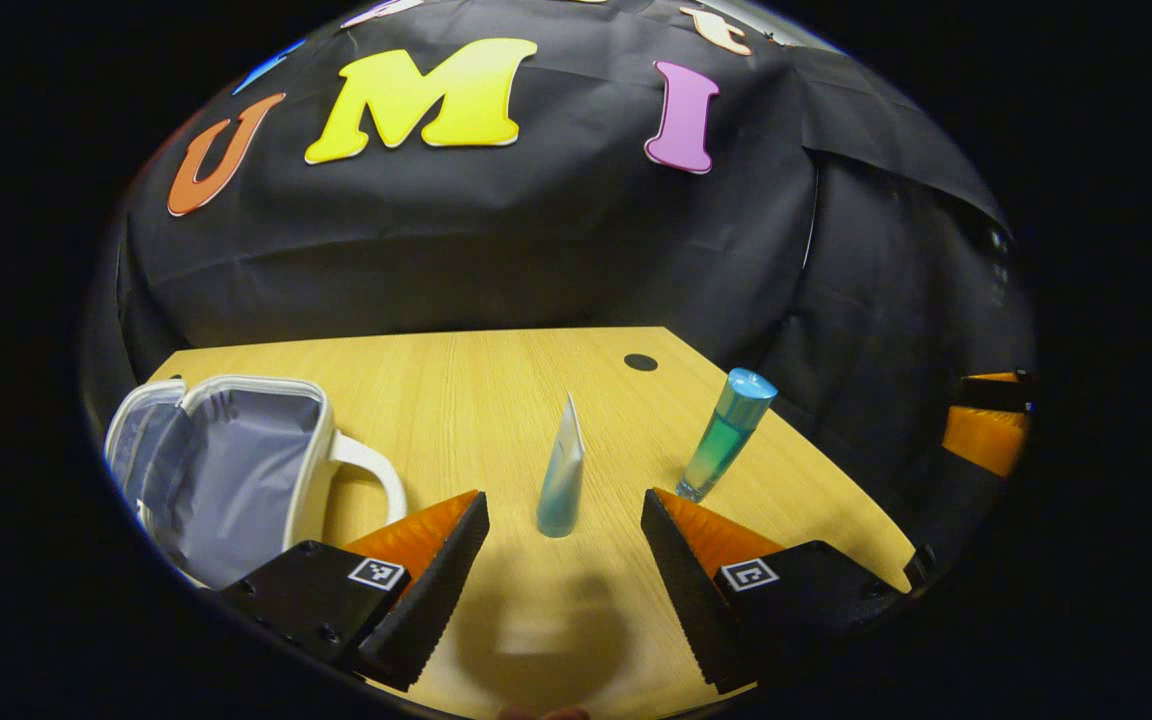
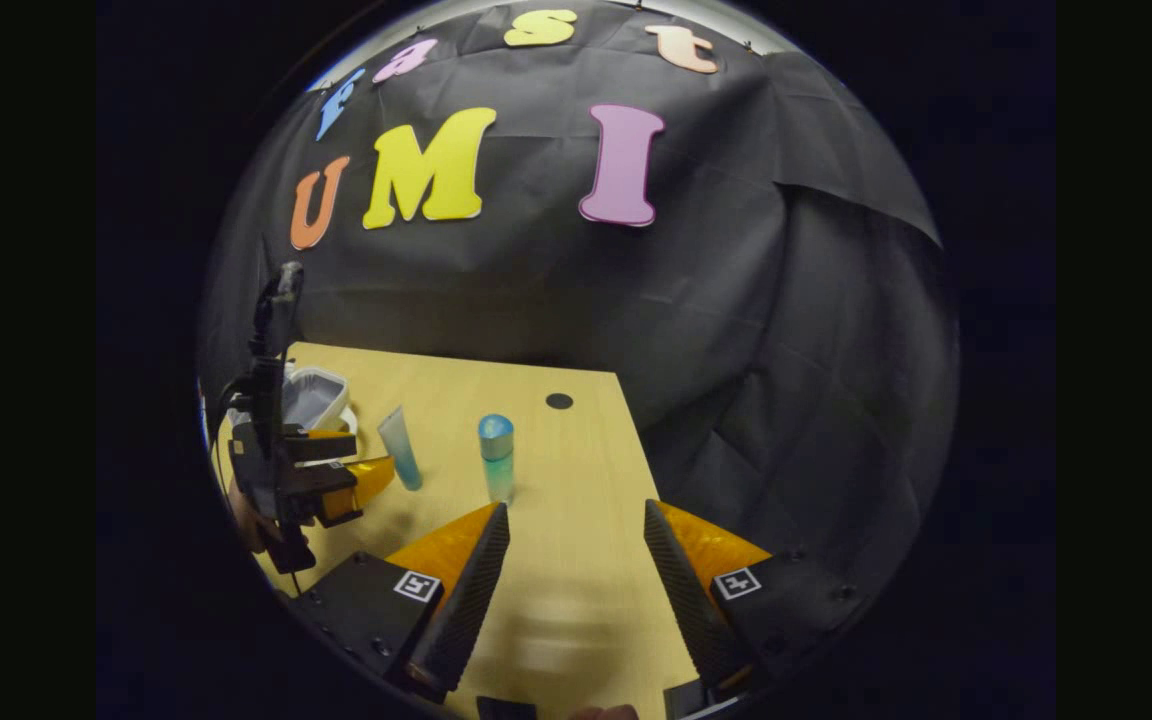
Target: First open the suitcase, pack the skin care products into it, and then close the suitcase.
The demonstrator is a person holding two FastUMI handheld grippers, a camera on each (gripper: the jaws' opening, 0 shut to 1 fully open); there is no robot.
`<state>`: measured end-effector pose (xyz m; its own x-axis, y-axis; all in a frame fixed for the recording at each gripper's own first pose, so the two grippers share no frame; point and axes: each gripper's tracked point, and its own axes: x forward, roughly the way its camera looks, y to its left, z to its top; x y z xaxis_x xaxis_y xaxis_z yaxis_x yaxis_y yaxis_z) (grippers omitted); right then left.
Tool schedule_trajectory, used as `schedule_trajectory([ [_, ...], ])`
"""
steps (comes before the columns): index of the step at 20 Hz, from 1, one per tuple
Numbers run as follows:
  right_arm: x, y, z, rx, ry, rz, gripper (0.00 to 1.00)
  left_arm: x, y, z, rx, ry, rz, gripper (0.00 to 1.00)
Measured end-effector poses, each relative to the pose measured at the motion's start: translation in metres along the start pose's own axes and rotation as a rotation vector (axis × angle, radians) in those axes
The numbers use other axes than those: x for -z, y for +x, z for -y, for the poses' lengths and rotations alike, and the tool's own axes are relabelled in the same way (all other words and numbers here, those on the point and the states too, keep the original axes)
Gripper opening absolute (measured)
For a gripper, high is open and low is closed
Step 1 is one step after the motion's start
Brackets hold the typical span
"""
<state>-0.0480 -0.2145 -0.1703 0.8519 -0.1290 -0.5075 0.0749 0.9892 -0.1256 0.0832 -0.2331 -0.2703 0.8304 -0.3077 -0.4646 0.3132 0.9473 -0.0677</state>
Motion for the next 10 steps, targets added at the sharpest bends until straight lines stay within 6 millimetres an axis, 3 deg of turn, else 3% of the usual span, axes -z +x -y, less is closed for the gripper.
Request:
schedule_trajectory([
  [6,0.021,0.01,0.014,0.014,0.015,-0.06,0.81,0.03,0.045,-0.013,-0.042,-0.034,-0.083,0.98],
  [10,0.023,0.016,0.013,0.007,0.019,-0.065,0.8,0.039,0.062,-0.016,-0.05,-0.026,-0.12,0.93],
])
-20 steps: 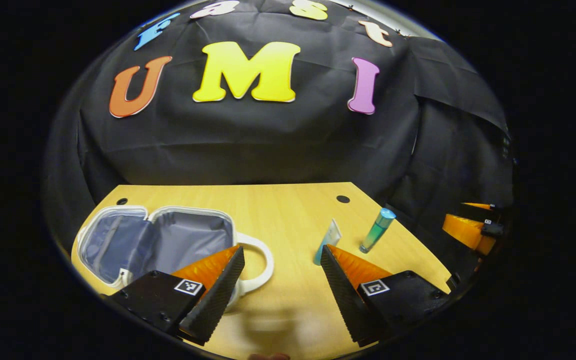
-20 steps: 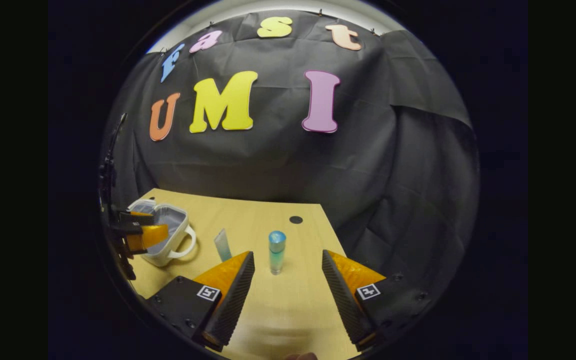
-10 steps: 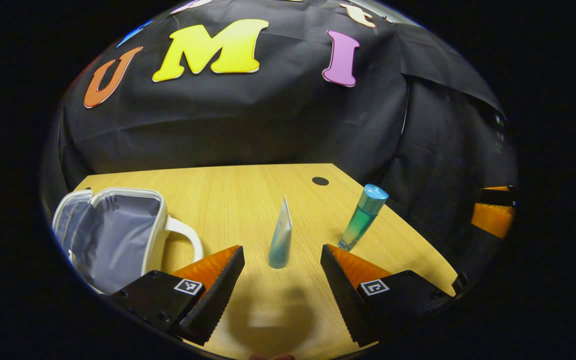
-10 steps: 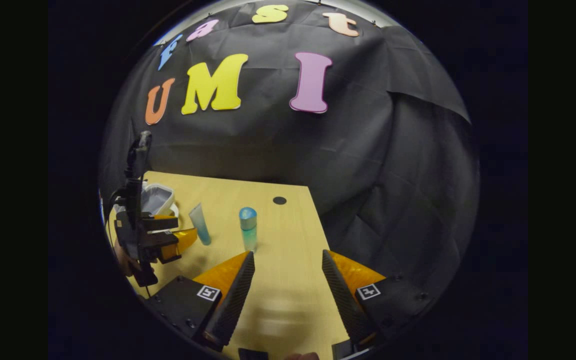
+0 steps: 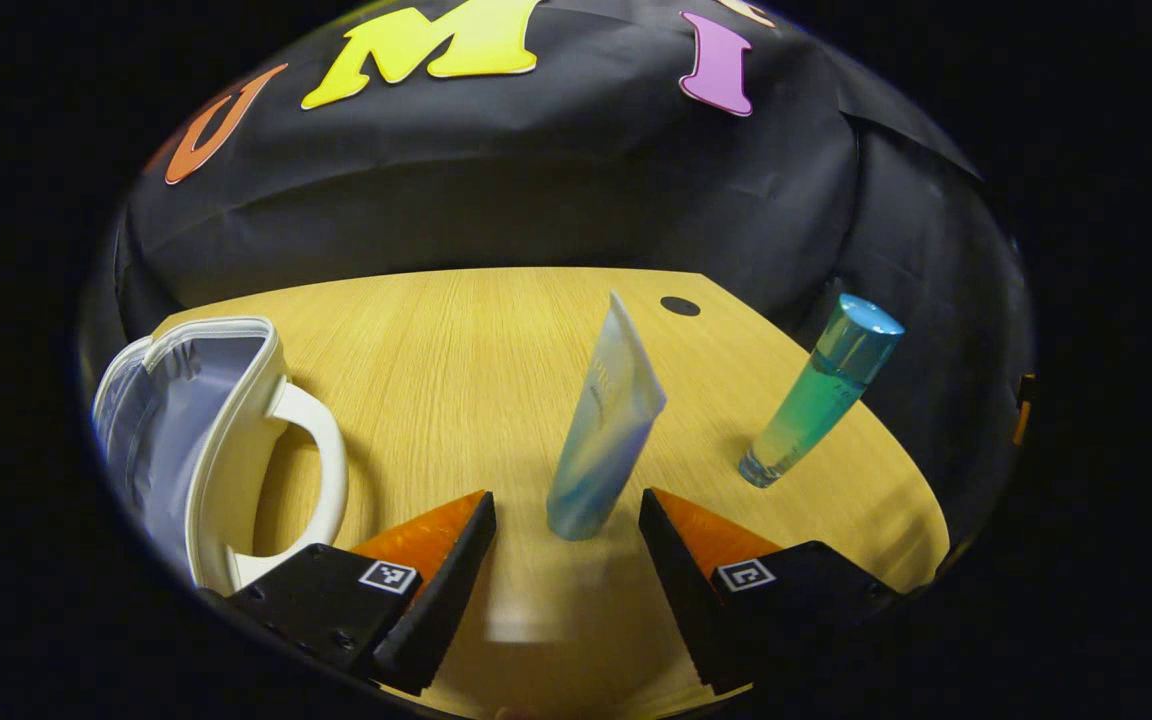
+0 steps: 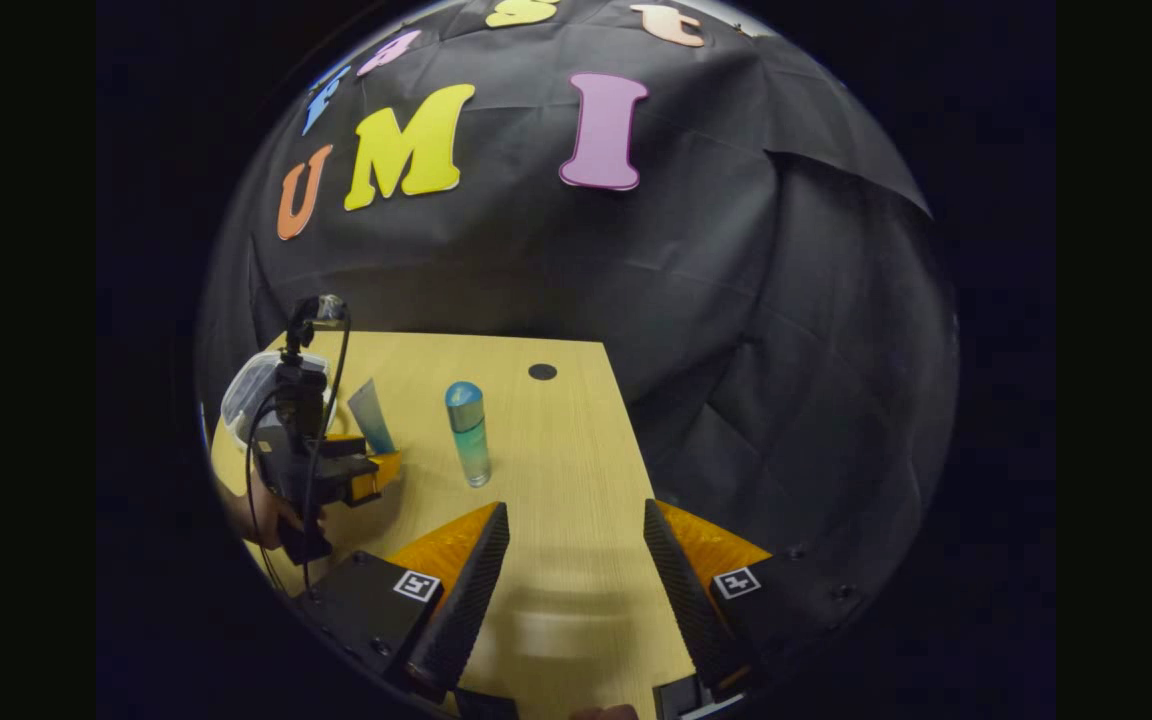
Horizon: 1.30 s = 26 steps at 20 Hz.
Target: First open the suitcase, pack the skin care products into it, and then close the suitcase.
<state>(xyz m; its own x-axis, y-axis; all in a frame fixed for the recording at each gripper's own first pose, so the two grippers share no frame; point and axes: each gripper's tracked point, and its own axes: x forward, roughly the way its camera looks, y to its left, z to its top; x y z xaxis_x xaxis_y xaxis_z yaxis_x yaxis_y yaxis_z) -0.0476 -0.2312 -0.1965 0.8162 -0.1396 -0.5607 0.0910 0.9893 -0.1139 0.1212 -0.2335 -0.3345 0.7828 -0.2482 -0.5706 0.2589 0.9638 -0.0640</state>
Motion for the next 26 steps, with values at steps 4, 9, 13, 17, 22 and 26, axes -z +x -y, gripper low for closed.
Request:
schedule_trajectory([
  [4,-0.002,0.01,-0.006,-0.016,-0.001,0.004,0.81,0.0,0.008,0.001,0.008,0.03,-0.009,0.77],
  [9,-0.015,0.032,-0.03,-0.067,-0.026,0.053,0.8,0.0,0.005,0.002,0.031,0.04,-0.023,0.42],
  [13,-0.012,0.07,-0.07,-0.162,-0.021,0.072,0.8,-0.017,-0.02,-0.002,0.046,0.066,-0.004,0.46],
  [17,-0.005,0.111,-0.101,-0.205,0.035,0.06,0.81,-0.04,-0.059,-0.005,0.062,0.065,0.026,0.4],
  [22,-0.008,0.162,-0.124,-0.229,0.105,0.059,0.81,-0.049,-0.092,-0.016,0.032,0.036,0.019,0.39],
  [26,0.0,0.188,-0.137,-0.25,0.128,0.03,0.74,-0.053,-0.11,-0.027,0.014,0.05,0.02,0.39],
])
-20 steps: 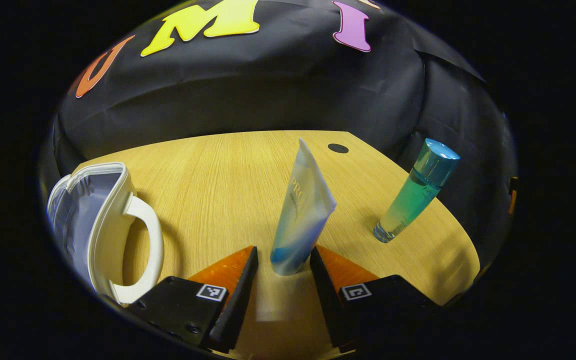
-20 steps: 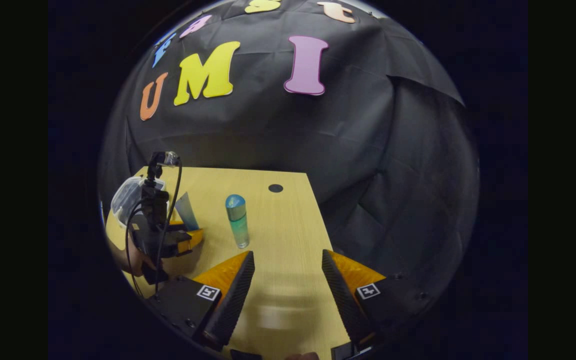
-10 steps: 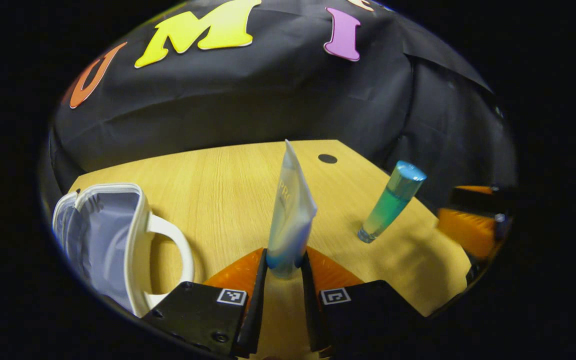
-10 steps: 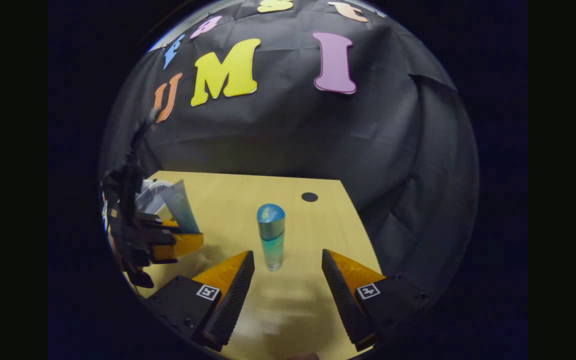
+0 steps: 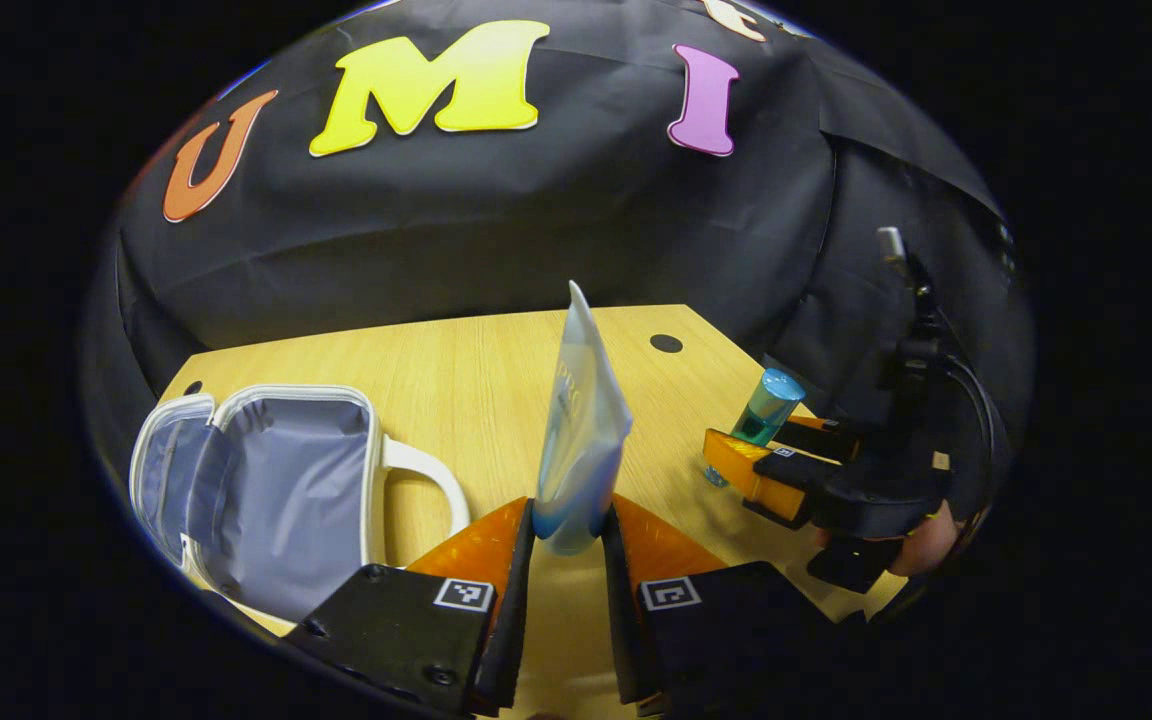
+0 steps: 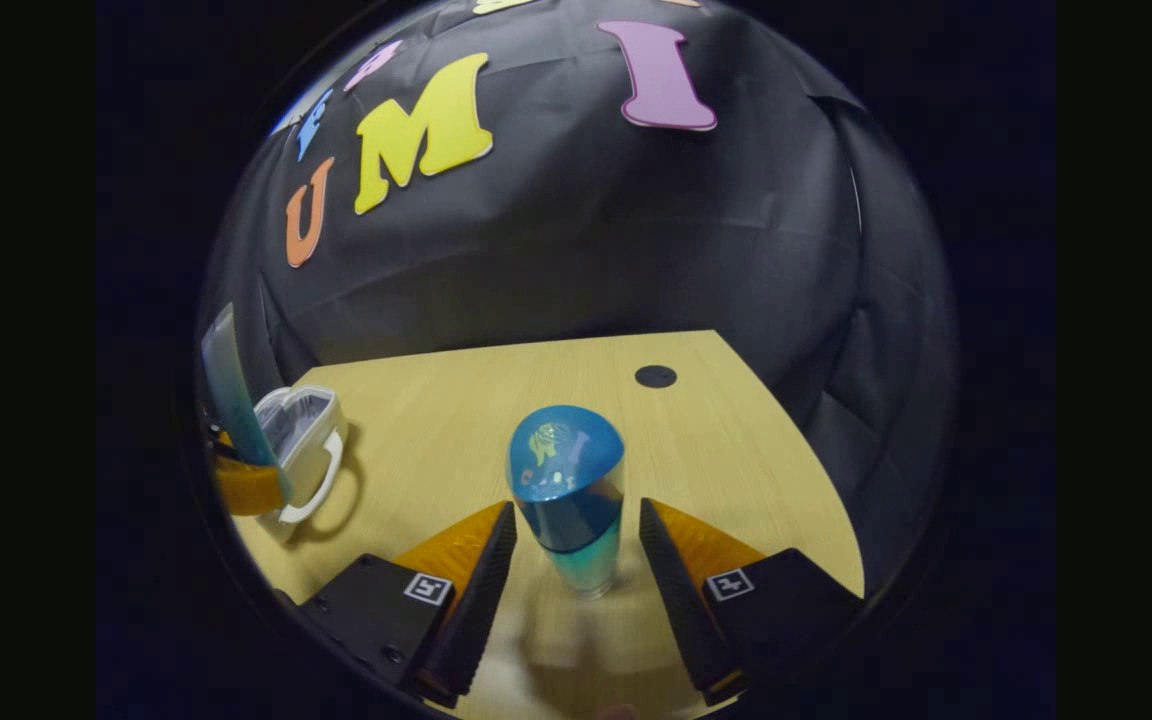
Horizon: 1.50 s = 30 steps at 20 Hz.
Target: First open the suitcase, pack the skin care products into it, and then close the suitcase.
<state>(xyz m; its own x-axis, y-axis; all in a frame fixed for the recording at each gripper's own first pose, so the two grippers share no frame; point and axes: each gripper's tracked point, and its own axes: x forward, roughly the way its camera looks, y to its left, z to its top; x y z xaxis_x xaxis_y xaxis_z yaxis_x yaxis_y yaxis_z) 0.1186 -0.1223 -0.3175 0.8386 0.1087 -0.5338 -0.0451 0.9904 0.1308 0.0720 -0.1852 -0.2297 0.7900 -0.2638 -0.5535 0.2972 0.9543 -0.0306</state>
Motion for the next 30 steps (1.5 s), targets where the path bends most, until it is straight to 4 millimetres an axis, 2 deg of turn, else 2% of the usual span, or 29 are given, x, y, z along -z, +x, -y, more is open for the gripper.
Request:
schedule_trajectory([
  [1,0.001,0.004,0.0,-0.001,0.007,-0.007,0.7,0.0,-0.003,-0.003,0.0,0.003,-0.002,0.39],
  [2,0.002,0.007,0.001,0.006,0.01,-0.015,0.58,0.001,-0.005,-0.007,-0.005,0.004,-0.002,0.39],
  [3,0.0,0.011,0.004,0.015,0.015,-0.013,0.57,0.0,-0.007,-0.011,-0.008,-0.002,-0.001,0.4],
  [5,-0.002,0.009,0.003,0.021,0.01,-0.013,0.43,0.001,-0.012,-0.019,-0.014,-0.025,-0.001,0.39],
  [7,-0.002,0.011,0.005,0.034,-0.008,-0.019,0.43,0.005,-0.018,-0.029,-0.022,-0.042,-0.007,0.4],
  [9,-0.003,0.011,0.001,0.035,0.0,-0.033,0.39,0.007,-0.025,-0.041,-0.035,-0.061,-0.007,0.4],
  [10,-0.002,0.008,-0.002,0.025,0.009,-0.049,0.33,0.006,-0.03,-0.05,-0.043,-0.073,-0.006,0.39],
  [11,-0.004,0.004,-0.006,0.02,0.011,-0.055,0.35,0.006,-0.034,-0.061,-0.057,-0.086,-0.003,0.39],
  [12,-0.008,-0.001,-0.012,0.01,0.009,-0.055,0.33,0.006,-0.039,-0.074,-0.074,-0.096,0.001,0.39],
  [13,-0.012,-0.01,-0.023,-0.004,0.008,-0.053,0.29,0.007,-0.045,-0.091,-0.098,-0.098,0.005,0.39],
  [15,-0.024,-0.031,-0.042,-0.04,0.001,-0.046,0.33,0.012,-0.061,-0.126,-0.146,-0.102,0.009,0.39],
  [18,-0.038,-0.057,-0.07,-0.094,-0.013,-0.04,0.33,0.031,-0.079,-0.176,-0.204,-0.111,-0.027,0.39],
  [21,-0.049,-0.081,-0.086,-0.124,0.0,-0.04,0.33,0.06,-0.08,-0.215,-0.232,-0.127,-0.085,0.39],
  [23,-0.054,-0.094,-0.092,-0.128,-0.016,-0.038,0.33,0.076,-0.076,-0.231,-0.229,-0.151,-0.117,0.4],
  [24,-0.058,-0.102,-0.093,-0.123,-0.028,-0.032,0.29,0.085,-0.075,-0.238,-0.23,-0.165,-0.133,0.39],
  [25,-0.062,-0.11,-0.095,-0.125,-0.03,-0.027,0.32,0.094,-0.073,-0.244,-0.232,-0.177,-0.154,0.39],
  [28,-0.065,-0.129,-0.097,-0.128,-0.019,-0.03,0.32,0.115,-0.071,-0.259,-0.26,-0.201,-0.226,0.39],
  [30,-0.065,-0.133,-0.091,-0.107,-0.022,-0.031,0.32,0.114,-0.065,-0.258,-0.263,-0.201,-0.23,0.39],
])
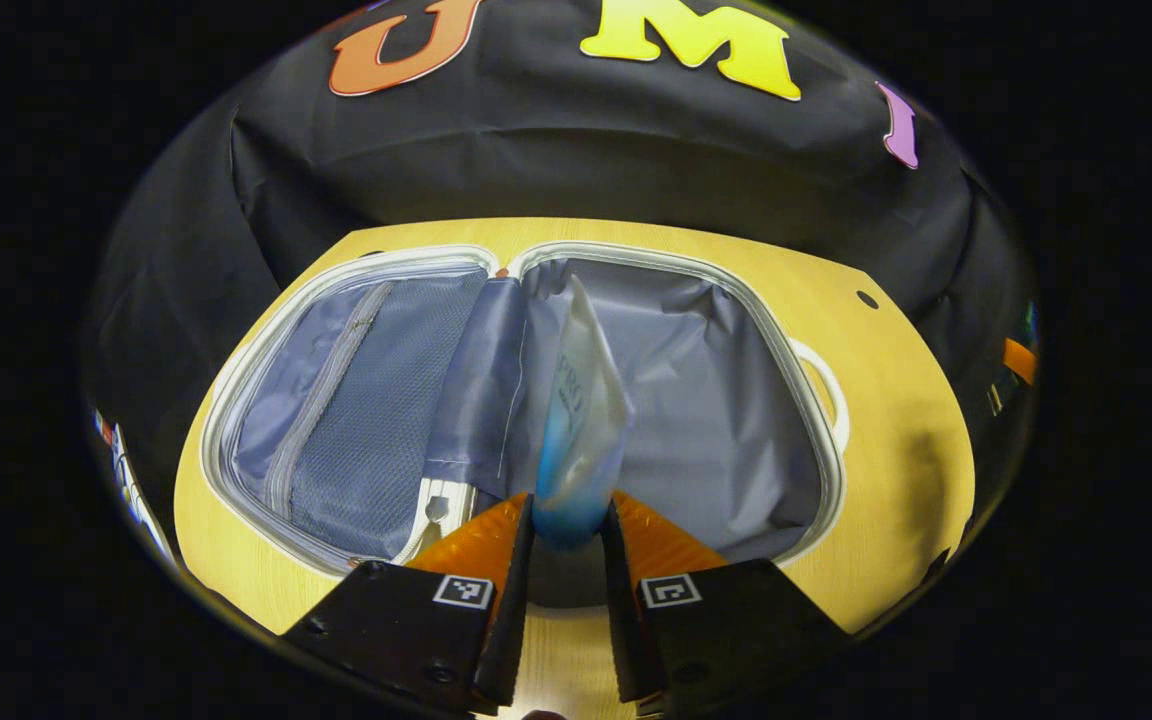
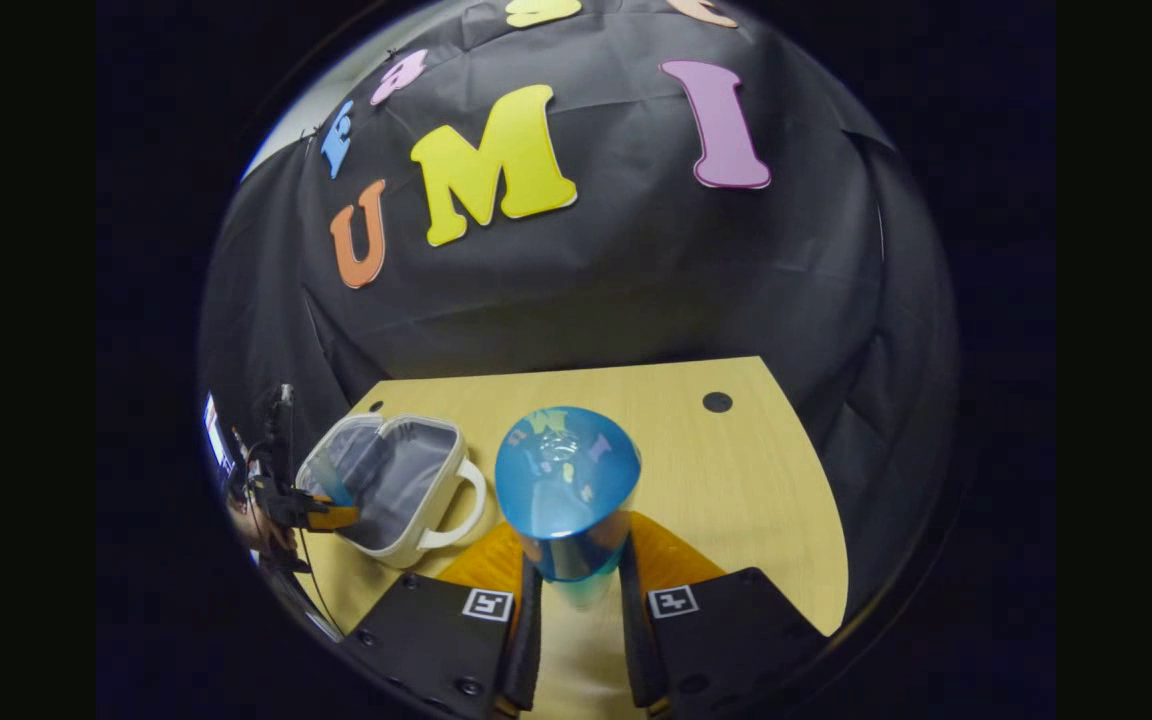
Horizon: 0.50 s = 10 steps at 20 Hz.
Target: First open the suitcase, pack the skin care products into it, and then close the suitcase.
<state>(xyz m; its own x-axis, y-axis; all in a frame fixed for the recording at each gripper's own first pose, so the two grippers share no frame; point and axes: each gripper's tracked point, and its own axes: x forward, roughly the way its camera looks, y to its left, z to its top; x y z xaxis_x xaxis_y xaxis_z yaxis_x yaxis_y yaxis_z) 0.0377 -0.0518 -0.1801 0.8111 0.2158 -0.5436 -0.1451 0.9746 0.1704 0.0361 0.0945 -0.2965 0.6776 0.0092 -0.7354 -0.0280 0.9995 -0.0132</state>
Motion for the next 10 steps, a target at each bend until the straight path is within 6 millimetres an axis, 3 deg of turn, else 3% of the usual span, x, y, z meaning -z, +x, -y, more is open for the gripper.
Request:
schedule_trajectory([
  [10,-0.01,-0.009,0.011,0.028,0.025,0.015,0.32,0.014,0.023,0.0,-0.067,-0.063,-0.179,0.39],
])
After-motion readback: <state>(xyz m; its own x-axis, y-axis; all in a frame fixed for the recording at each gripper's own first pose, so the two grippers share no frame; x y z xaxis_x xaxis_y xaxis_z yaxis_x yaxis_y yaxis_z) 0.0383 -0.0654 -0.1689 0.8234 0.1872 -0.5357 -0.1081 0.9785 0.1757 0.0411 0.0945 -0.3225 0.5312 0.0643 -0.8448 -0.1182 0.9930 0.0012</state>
